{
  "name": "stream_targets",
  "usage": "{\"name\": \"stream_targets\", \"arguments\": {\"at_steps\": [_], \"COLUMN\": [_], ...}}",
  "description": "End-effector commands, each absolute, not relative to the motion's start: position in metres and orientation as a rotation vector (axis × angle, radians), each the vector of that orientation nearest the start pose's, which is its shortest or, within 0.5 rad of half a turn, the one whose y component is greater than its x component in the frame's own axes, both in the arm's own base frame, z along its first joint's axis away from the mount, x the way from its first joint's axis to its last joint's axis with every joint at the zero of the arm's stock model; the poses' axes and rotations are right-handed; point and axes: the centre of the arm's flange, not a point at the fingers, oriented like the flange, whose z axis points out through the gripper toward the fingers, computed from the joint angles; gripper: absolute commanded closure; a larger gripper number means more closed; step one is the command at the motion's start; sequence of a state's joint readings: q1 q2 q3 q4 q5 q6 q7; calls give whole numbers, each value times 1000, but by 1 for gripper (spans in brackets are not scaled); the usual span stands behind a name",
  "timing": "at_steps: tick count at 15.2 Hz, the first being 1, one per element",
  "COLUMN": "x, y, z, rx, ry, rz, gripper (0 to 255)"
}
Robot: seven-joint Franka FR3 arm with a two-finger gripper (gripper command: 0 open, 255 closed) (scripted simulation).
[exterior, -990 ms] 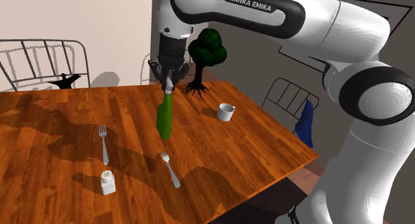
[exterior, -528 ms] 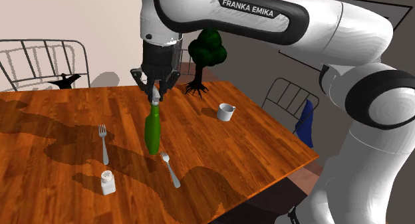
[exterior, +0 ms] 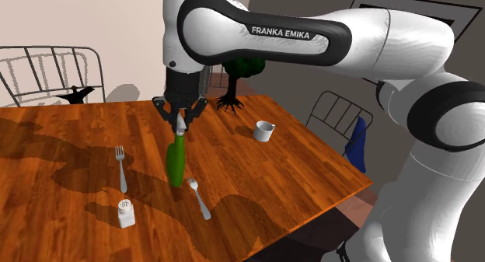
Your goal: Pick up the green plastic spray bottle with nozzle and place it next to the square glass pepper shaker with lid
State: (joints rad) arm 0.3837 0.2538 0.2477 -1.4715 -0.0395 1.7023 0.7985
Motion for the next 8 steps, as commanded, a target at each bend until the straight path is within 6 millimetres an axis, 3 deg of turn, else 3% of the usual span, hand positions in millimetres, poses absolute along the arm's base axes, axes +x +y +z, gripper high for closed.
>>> {"name": "stream_targets", "arguments": {"at_steps": [1, 8], "x": [525, 525], "y": [358, 358], "z": [525, 488], "rx": [-3123, -3123], "ry": [264, 264], "rz": [40, 40], "gripper": [255, 255]}}
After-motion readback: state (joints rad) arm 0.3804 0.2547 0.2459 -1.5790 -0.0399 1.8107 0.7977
